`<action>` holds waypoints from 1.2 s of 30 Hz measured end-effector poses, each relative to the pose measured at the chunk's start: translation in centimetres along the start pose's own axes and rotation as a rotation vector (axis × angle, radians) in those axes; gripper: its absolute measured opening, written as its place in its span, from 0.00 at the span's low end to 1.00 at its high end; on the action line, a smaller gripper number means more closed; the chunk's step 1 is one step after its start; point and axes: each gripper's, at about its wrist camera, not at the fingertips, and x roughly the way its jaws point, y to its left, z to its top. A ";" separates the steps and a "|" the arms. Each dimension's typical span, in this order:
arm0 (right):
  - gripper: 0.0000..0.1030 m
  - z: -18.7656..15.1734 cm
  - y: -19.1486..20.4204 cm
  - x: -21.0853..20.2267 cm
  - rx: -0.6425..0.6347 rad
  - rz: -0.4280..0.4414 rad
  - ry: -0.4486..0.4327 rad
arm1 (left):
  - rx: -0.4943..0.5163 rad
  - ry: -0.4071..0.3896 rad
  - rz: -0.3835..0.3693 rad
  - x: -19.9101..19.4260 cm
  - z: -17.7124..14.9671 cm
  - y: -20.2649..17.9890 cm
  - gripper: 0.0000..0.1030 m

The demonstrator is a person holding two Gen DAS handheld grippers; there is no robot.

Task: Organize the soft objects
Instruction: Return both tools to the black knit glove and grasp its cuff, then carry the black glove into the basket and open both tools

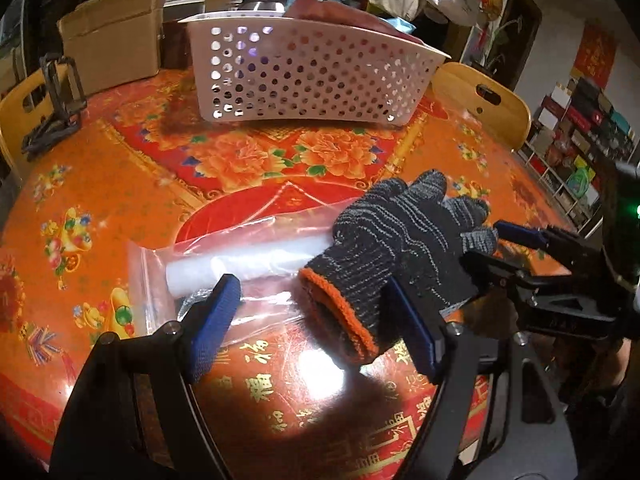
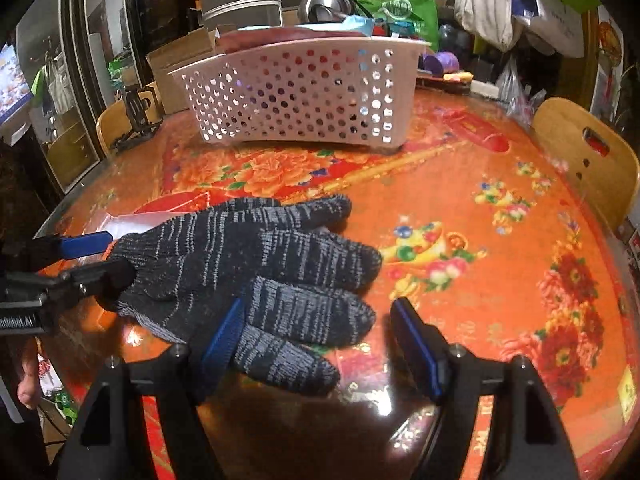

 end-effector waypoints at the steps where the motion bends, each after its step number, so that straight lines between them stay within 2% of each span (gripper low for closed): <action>1: 0.72 0.0 -0.1 0.1 0.005 0.006 0.003 | 0.003 0.002 -0.002 0.1 0.0 -0.1 0.72; 3: 0.69 0.1 -0.1 0.1 0.007 0.008 0.000 | 0.000 0.003 -0.010 0.3 0.0 -0.3 0.72; 6: 0.59 0.0 0.2 0.2 -0.003 0.012 -0.005 | 0.006 0.007 -0.001 0.8 0.2 -0.5 0.71; 9: 0.50 0.0 0.3 0.2 -0.009 0.021 -0.011 | 0.017 0.008 -0.008 1.1 0.3 -0.8 0.61; 11: 0.40 0.0 0.3 0.1 -0.013 0.029 -0.019 | 0.021 0.011 -0.022 1.2 0.4 -1.1 0.53; 13: 0.25 -0.1 0.2 0.0 -0.006 0.041 -0.023 | 0.032 0.007 -0.037 1.2 0.4 -1.4 0.43; 18: 0.14 -0.2 0.3 -0.2 0.002 0.075 -0.031 | 0.035 -0.027 -0.060 0.5 0.3 -1.6 0.31; 22: 0.13 -0.3 0.6 -0.9 0.001 0.069 -0.056 | 0.045 -0.060 -0.088 -0.2 0.4 -1.7 0.25; 36: 0.12 0.2 0.5 -4.0 0.008 0.116 -0.140 | 0.062 -0.127 -0.109 -2.3 0.8 -1.3 0.24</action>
